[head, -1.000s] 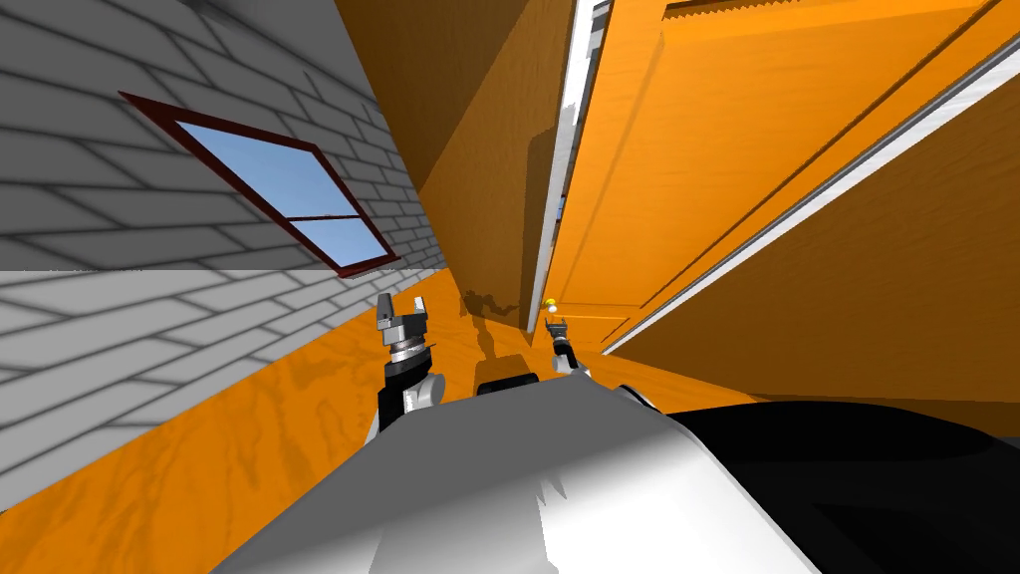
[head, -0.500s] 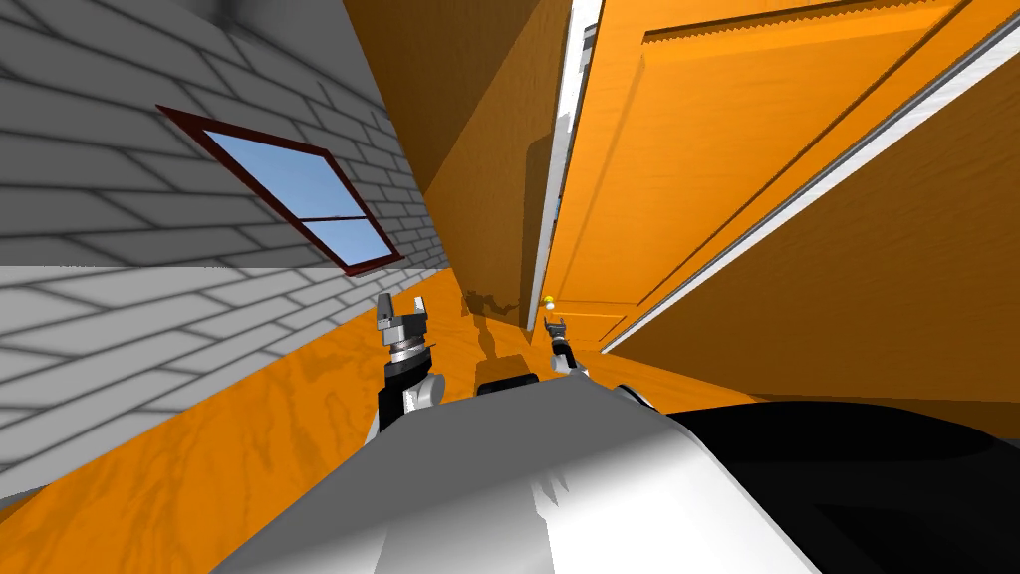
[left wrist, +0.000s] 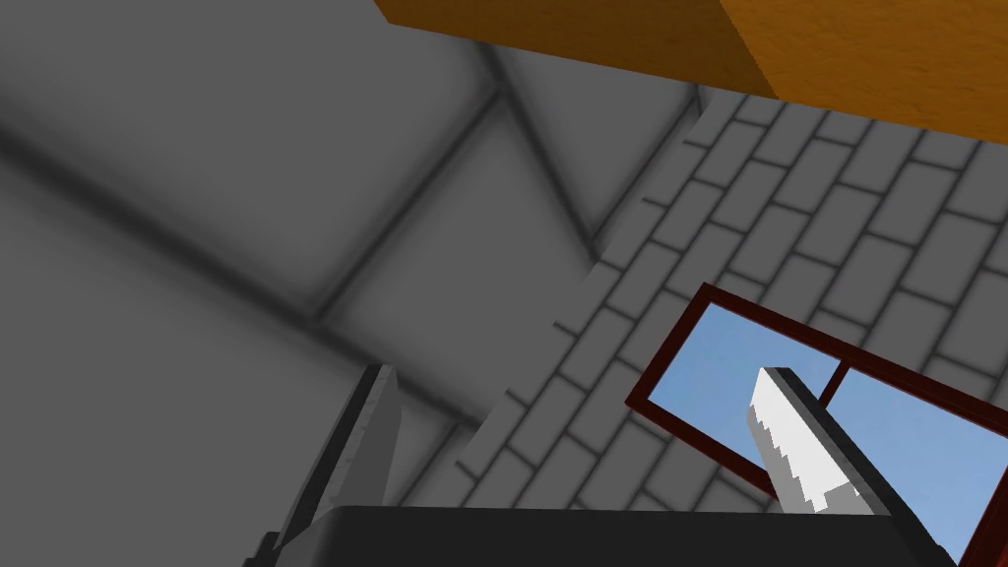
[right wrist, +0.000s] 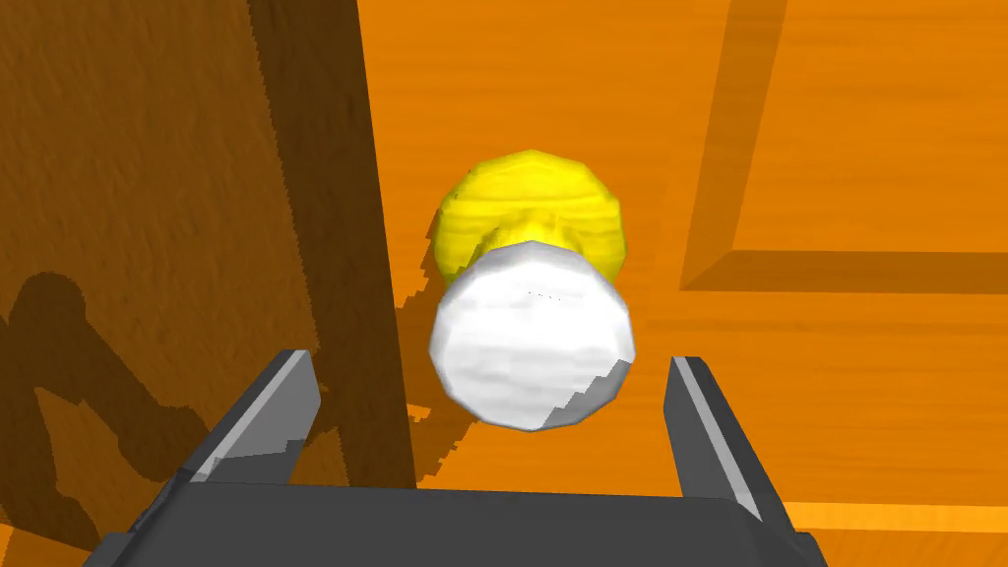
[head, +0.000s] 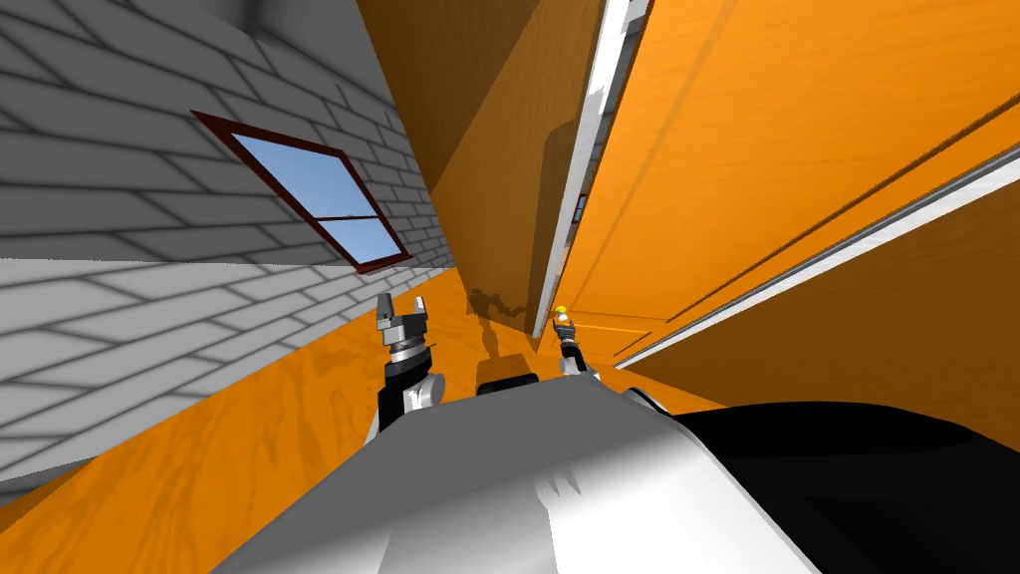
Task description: Pull the door open
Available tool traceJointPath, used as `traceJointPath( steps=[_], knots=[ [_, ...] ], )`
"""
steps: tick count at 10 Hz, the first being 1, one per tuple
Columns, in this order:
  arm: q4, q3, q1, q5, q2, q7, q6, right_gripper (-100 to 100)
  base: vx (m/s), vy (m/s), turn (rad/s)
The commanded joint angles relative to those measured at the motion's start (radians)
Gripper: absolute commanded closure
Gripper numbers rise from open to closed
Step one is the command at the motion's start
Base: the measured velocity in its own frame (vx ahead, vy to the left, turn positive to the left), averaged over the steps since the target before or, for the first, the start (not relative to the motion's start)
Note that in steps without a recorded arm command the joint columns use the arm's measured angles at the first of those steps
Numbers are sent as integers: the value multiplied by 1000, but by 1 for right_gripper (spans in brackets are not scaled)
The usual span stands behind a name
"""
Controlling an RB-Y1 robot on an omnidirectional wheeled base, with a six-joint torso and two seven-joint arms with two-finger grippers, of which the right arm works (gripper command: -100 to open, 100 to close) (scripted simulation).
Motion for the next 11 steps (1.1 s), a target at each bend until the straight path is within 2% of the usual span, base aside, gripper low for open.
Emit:
traceJointPath(
  steps=[1,2,3,4,9,10,11],
  knots=[
    [10,-7,11,-8,-27,-28,-9,-100,223,-10,157],
    [12,-9,15,-10,-35,-36,-12,-100,195,-47,78],
    [20,-7,4,-8,-29,-29,-7,-100,84,-25,15],
    [20,-7,4,-8,-29,-29,-7,100,-7,-5,-42],
    [20,-7,4,-8,-29,-29,-7,100,-18,1,1],
    [16,14,16,1,-48,-55,-12,100,-137,-34,117],
    [14,19,18,4,-52,-62,-13,100,-211,-40,100]
  ],
)
